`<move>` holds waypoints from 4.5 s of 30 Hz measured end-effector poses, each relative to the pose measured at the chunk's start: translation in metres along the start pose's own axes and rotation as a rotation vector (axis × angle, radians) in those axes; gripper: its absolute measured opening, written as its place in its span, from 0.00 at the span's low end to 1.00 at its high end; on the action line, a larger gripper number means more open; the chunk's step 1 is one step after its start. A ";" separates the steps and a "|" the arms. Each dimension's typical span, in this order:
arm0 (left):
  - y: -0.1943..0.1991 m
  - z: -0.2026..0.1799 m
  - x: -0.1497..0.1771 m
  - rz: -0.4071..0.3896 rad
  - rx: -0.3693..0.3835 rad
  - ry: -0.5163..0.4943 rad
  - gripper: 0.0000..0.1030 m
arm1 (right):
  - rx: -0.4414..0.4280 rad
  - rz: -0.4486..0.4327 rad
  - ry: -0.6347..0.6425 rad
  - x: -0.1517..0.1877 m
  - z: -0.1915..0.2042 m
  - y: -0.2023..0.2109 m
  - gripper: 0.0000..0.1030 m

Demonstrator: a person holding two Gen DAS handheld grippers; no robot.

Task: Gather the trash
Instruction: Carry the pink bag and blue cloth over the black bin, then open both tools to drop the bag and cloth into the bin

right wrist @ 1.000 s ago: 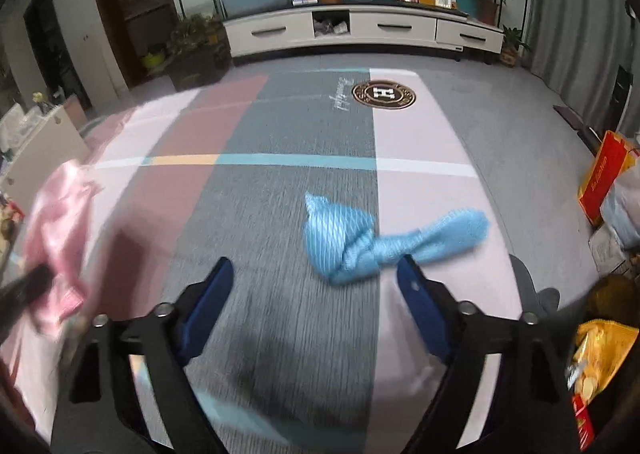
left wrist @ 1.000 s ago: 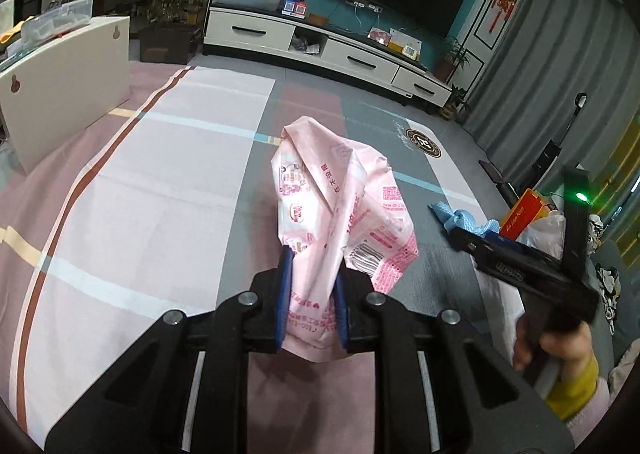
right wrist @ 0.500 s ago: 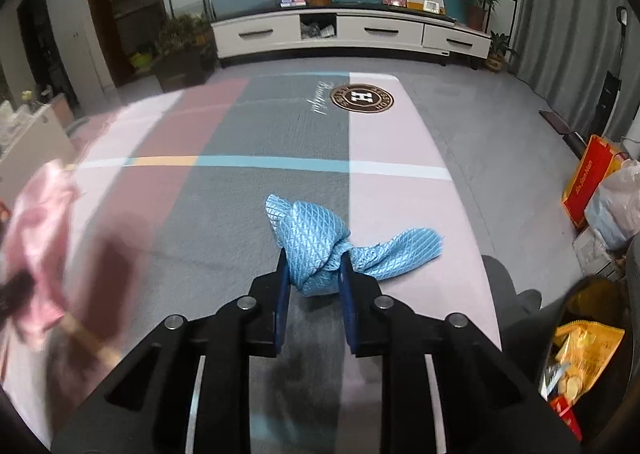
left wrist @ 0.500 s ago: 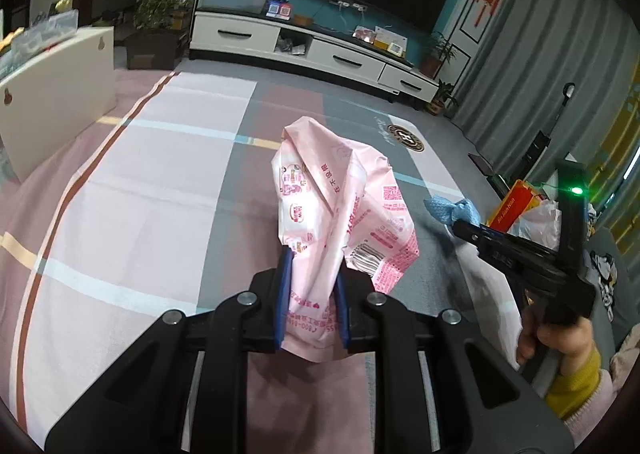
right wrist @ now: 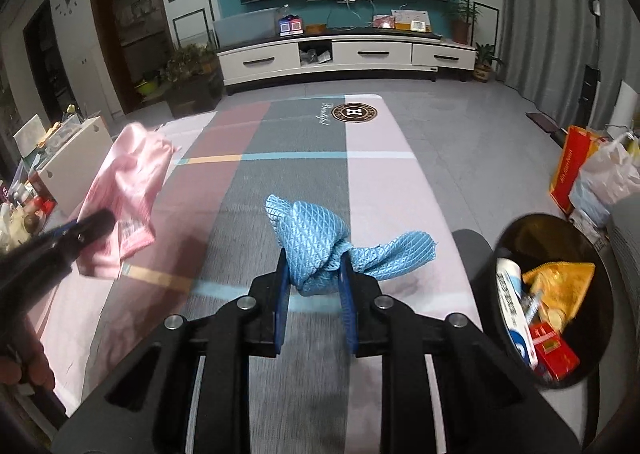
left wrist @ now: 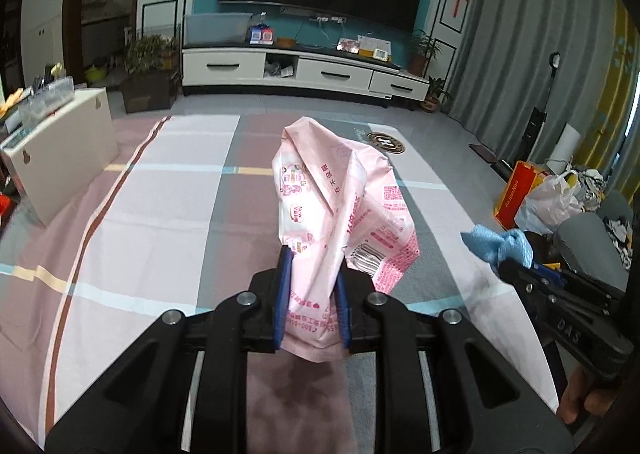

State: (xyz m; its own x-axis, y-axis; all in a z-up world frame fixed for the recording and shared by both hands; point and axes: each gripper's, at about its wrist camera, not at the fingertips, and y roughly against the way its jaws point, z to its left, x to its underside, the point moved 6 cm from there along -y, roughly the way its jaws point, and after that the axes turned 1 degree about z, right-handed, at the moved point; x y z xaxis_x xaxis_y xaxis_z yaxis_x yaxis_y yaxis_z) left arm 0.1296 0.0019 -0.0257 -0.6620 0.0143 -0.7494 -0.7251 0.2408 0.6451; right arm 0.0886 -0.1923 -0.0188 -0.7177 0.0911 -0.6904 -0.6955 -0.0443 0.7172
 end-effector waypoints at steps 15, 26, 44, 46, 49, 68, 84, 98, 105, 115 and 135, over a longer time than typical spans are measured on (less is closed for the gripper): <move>0.076 -0.057 0.009 -0.081 -0.057 -0.169 0.21 | 0.024 -0.039 -0.042 0.033 -0.018 0.067 0.23; 0.108 -0.101 0.023 -0.081 -0.066 -0.227 0.22 | 0.044 -0.097 -0.091 0.045 -0.050 0.115 0.23; 0.106 -0.189 0.036 -0.051 -0.012 -0.368 0.22 | 0.088 -0.145 -0.202 0.066 -0.117 0.152 0.23; 0.104 -0.200 0.037 -0.047 -0.004 -0.385 0.22 | 0.089 -0.149 -0.216 0.068 -0.123 0.152 0.23; 0.101 -0.211 0.037 -0.044 0.001 -0.410 0.22 | 0.091 -0.151 -0.235 0.071 -0.132 0.153 0.23; 0.060 -0.288 0.049 0.016 0.056 -0.547 0.22 | 0.114 -0.151 -0.383 0.090 -0.199 0.149 0.24; 0.011 -0.332 0.060 0.078 0.070 -0.620 0.22 | 0.102 -0.125 -0.473 0.096 -0.236 0.120 0.24; -0.031 -0.347 0.063 0.141 0.082 -0.634 0.22 | 0.104 -0.101 -0.501 0.088 -0.254 0.092 0.24; -0.053 -0.352 0.062 0.170 0.077 -0.643 0.22 | 0.111 -0.071 -0.510 0.089 -0.264 0.074 0.24; -0.073 -0.360 0.066 0.203 0.075 -0.652 0.22 | 0.114 -0.036 -0.512 0.087 -0.270 0.056 0.24; -0.097 -0.357 0.073 0.255 0.060 -0.661 0.24 | 0.129 0.013 -0.523 0.090 -0.277 0.038 0.26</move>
State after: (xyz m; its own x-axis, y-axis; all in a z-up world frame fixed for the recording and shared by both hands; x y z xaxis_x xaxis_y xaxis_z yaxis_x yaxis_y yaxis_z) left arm 0.0838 -0.3671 -0.0892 -0.5420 0.6586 -0.5221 -0.5387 0.2046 0.8173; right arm -0.0120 -0.4611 -0.0803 -0.5900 0.5765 -0.5653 -0.6529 0.0712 0.7541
